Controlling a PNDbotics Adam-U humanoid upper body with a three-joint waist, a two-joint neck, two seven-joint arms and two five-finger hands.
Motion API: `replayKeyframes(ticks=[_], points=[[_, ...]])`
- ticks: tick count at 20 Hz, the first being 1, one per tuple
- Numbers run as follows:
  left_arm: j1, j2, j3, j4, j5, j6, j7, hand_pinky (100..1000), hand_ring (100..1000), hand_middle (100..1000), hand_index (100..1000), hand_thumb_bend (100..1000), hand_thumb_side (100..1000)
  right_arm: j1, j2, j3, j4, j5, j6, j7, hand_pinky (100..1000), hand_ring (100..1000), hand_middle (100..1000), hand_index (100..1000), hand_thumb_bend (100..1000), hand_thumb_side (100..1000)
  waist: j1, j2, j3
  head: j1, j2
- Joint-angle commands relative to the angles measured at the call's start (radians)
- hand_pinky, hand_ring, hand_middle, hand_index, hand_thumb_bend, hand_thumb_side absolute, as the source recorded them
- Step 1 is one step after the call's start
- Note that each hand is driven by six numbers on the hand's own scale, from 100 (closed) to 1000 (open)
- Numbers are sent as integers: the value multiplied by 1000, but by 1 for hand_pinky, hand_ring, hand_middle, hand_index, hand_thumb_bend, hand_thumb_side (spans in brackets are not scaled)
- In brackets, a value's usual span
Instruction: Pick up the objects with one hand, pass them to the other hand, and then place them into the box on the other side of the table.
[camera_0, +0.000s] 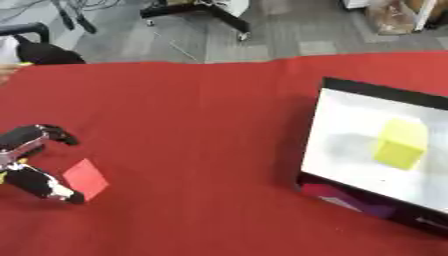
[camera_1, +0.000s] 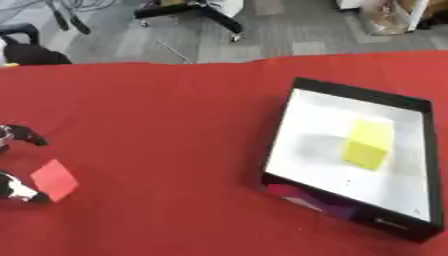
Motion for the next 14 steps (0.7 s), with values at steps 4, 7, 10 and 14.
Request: replayKeyframes(ticks=[4,7,10,14], points=[[-26,20,-10,40,-46,-7,-1,937,848,738,733,957,510,-6,-31,-16,-26,3,7,0,909,1000,1000,996,100,337,15,6,-3,9,-15],[-35,12,-18,65,-66,-10,0,931,847,738,724,957,520,-4,-31,-18,-27,3,9,0,910,1000,1000,996,100,338,16,7,-4,9,-15],[-43,1,-25,88,-75,-13,-4,934,845,734,716,947,539,-2,-29,-19,-28,4,12,0,910,1000,1000,995,100,338,17,7,-5,8,-15],[-51,-12,-30,106,-69,-13,-12,946,844,730,711,921,585,1,-28,-22,-29,5,14,-2,911,1000,1000,995,100,333,17,7,-8,8,-14]])
